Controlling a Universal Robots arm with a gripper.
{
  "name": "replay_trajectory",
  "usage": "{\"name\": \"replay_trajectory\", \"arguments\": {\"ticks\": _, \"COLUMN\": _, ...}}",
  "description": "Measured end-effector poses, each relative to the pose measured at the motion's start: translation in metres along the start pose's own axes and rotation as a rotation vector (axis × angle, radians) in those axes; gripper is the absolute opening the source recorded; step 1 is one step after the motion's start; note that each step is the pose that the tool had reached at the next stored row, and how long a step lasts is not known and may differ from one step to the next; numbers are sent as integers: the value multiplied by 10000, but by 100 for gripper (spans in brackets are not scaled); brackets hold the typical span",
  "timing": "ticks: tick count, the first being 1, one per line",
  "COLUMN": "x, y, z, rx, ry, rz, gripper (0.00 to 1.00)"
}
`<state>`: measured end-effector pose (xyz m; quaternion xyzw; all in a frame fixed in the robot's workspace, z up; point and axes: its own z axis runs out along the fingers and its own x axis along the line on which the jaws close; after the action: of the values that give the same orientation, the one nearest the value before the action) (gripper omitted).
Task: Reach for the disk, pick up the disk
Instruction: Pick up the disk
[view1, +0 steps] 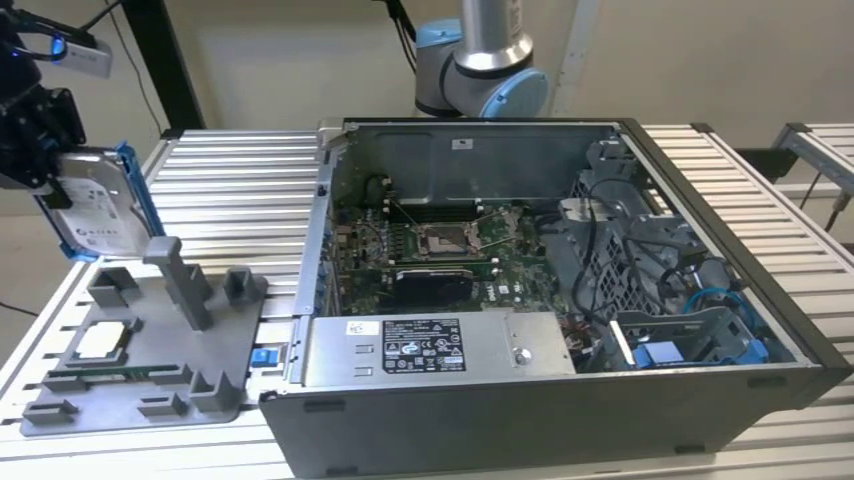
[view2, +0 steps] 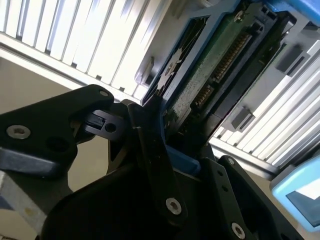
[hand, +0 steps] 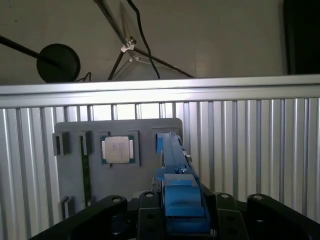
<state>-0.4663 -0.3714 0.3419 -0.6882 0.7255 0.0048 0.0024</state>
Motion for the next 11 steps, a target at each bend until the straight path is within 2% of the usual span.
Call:
{"name": "replay_trajectory", "arguments": {"ticks": 3, "x": 1, "y": -1, "z": -21, "rx": 12, "ry": 14, "rz": -2, "gripper": 0}}
{"name": "replay_trajectory", "arguments": {"ticks": 5, "x": 0, "y": -1, "z": -37, "rx": 19, "ry": 113, "rz": -1, "gripper": 0}}
{"name": "replay_trajectory", "arguments": {"ticks": 6, "x": 1, "y": 0, "z": -41, "rx": 27, "ry": 114, "rz": -2, "gripper": 0}}
{"name": "replay_trajectory", "arguments": {"ticks": 7, "x": 1, "y": 0, "z": -46, "rx": 52, "ry": 79, "rz": -2, "gripper": 0}}
{"name": "replay_trajectory", "arguments": {"ticks": 8, "x": 0, "y": 0, "z": -47, "rx": 80, "ry": -17, "rz": -2, "gripper": 0}}
{"name": "replay_trajectory", "arguments": {"ticks": 9, "x": 0, "y": 0, "z": -49, "rx": 105, "ry": -145, "rz": -1, "gripper": 0}}
{"name": "replay_trajectory", "arguments": {"ticks": 10, "x": 2, "y": 0, "z": -66, "rx": 105, "ry": -153, "rz": -1, "gripper": 0}}
{"name": "replay_trajectory", "arguments": {"ticks": 11, "x": 3, "y": 0, "z": -82, "rx": 109, "ry": -125, "rz": -1, "gripper": 0}}
